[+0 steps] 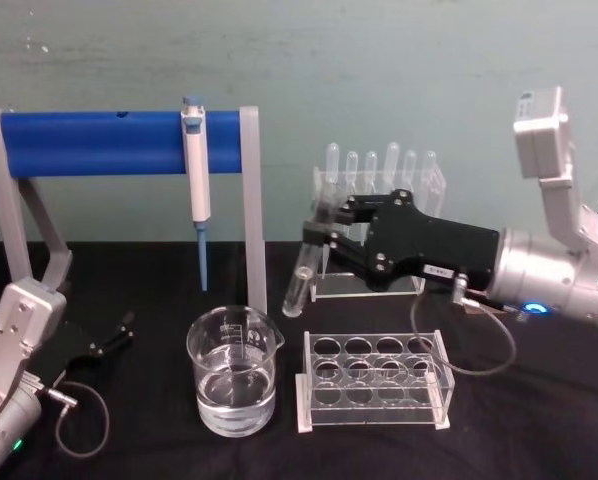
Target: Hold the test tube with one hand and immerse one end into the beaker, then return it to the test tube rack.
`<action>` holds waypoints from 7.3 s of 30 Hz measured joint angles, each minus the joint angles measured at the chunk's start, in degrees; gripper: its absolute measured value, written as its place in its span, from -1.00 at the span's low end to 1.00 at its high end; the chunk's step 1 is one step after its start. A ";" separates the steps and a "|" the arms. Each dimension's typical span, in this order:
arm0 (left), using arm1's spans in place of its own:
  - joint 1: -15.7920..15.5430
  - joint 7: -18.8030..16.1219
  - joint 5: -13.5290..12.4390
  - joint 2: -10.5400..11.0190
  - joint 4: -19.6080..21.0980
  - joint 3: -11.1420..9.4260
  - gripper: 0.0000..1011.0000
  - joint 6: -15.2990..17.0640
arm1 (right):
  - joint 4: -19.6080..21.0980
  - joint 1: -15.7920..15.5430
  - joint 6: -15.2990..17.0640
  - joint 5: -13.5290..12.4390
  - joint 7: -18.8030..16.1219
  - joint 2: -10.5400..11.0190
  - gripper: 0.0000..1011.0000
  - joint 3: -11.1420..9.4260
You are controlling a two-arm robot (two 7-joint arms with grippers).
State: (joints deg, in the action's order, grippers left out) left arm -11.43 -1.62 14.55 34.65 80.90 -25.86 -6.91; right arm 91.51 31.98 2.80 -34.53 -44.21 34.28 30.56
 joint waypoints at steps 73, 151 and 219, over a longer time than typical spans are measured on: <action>0.00 0.00 0.00 0.00 0.00 0.00 0.98 0.00 | -23.64 7.70 -4.87 5.44 -4.87 -12.90 -0.56 11.41; 0.00 0.00 0.00 0.00 0.00 0.00 0.98 0.00 | -24.23 7.53 -4.99 5.56 -4.94 -13.28 -0.56 11.30; 0.00 0.00 0.00 0.00 0.00 0.00 0.98 0.00 | -24.23 7.53 -4.99 5.56 -4.94 -13.28 -0.56 11.30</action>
State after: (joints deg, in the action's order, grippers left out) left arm -11.43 -1.62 14.55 34.65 80.90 -25.86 -6.91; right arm 67.27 39.51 -2.19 -28.96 -49.15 21.00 41.86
